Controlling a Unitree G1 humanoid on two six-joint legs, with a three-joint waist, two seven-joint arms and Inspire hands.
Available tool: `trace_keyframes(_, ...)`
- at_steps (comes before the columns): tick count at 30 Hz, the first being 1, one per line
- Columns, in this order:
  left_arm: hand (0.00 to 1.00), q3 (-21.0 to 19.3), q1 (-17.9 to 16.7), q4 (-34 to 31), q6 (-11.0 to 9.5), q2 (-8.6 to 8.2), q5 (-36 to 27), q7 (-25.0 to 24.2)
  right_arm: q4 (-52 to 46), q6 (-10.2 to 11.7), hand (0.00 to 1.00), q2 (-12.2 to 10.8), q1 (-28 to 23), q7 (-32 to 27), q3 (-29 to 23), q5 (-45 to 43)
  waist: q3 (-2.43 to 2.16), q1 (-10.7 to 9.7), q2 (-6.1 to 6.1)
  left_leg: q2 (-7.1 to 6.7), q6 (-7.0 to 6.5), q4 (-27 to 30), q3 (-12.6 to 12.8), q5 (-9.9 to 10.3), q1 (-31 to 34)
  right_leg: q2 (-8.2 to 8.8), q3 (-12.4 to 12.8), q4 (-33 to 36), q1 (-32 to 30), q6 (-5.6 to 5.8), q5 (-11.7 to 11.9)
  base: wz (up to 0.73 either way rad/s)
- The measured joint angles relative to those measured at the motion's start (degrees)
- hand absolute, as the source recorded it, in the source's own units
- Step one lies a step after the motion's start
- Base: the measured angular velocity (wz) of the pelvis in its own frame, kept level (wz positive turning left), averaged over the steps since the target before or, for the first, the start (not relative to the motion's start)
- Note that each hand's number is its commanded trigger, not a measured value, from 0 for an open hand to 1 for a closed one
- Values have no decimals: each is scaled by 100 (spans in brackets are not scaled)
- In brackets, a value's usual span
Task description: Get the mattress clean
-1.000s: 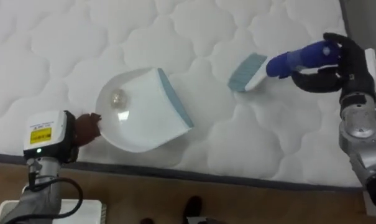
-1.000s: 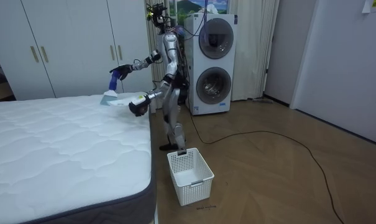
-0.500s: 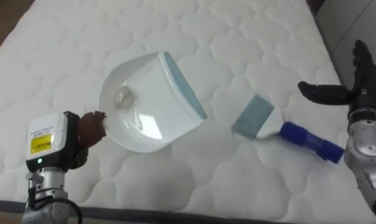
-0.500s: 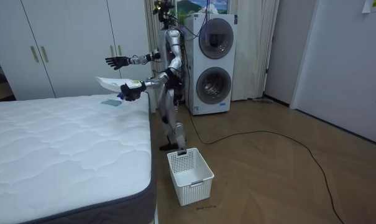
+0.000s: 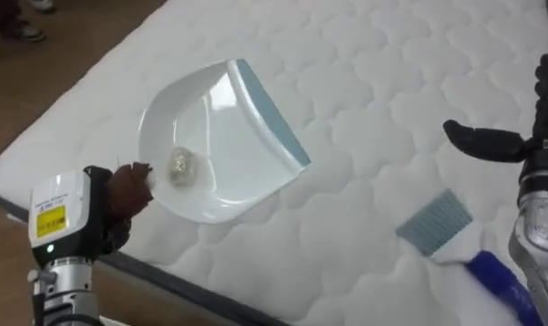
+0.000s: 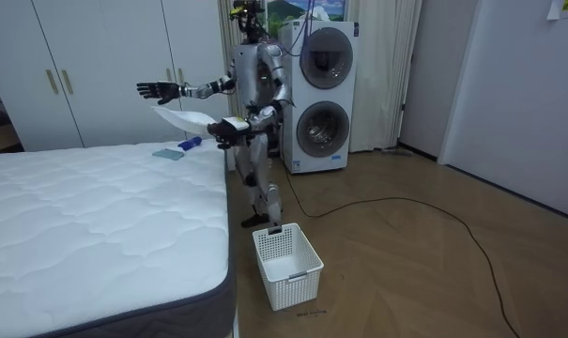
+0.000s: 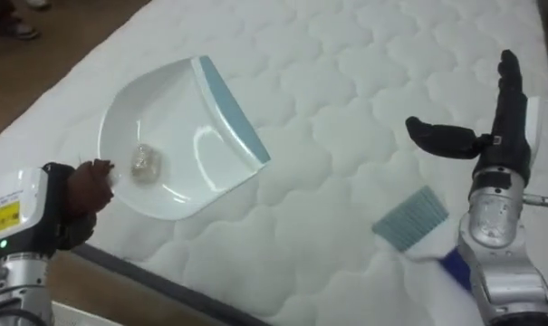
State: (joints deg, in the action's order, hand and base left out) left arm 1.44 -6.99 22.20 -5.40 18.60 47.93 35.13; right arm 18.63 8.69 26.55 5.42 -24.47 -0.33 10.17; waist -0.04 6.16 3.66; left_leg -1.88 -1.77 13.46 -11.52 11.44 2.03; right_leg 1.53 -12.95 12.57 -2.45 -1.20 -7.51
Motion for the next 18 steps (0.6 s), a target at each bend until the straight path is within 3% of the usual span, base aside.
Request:
trace_keyframes(3,100,-138,-2,-2,-3,1,-67,4,-45,3,0,-17,-15,-118,2,-97,-4,28,68,-91,76,56,-298,-49,165,29,-156,3,58,-4,-99,84)
trace_keyframes(5,100,-136,3,0,-21,-6,-111,6,-82,27,0,-18,-28,-194,2,-165,2,9,87,-79,108,222,-226,-68,323,48,-311,-18,152,-11,-155,113)
trace_keyframes(6,100,-136,0,2,-81,-10,-110,6,-82,107,0,-19,-96,-272,0,-183,15,-38,111,-8,108,356,149,-68,402,84,-520,-39,261,-13,-215,137)
trace_keyframes(7,100,-138,1,1,-150,-13,-114,27,-92,200,0,-18,-193,-325,-2,-183,30,-110,131,146,106,466,703,-70,519,122,-764,-96,389,-20,-262,145)
trace_keyframes(8,100,-140,3,1,-176,-14,-110,40,-91,230,0,-19,-228,-329,-1,-183,42,-122,134,223,99,534,1010,-74,591,124,-858,-94,430,-20,-296,152)
trace_keyframes(10,100,-117,-53,9,-236,-26,-118,49,-112,266,0,-17,-262,-336,-9,-187,59,-206,142,508,22,747,2082,-121,848,132,-1091,-75,469,-36,-414,127)
trace_keyframes(12,100,-120,-118,12,-245,-86,-114,50,-139,346,0,-18,-262,-323,-18,-187,78,-215,108,618,-19,836,2461,-145,1003,163,-1431,-73,477,-28,-486,103)
trace_keyframes(14,100,-121,-160,33,-293,-141,-116,53,-146,396,0,-18,-261,-301,-52,-195,79,-202,93,595,-60,845,2494,-193,1114,234,-1752,6,470,-3,-571,93)
trace_keyframes(16,100,-122,-159,58,-366,-173,-120,55,-164,448,0,-19,-259,-269,-96,-357,76,-137,59,467,-86,836,2275,-240,1218,289,-2044,46,494,53,-641,75)
trace_keyframes(18,100,-126,-159,57,-377,-177,-121,55,-167,454,0,-22,-259,-201,-92,-518,69,-100,48,344,-125,761,2125,-289,1198,318,-2117,31,574,93,-666,59)
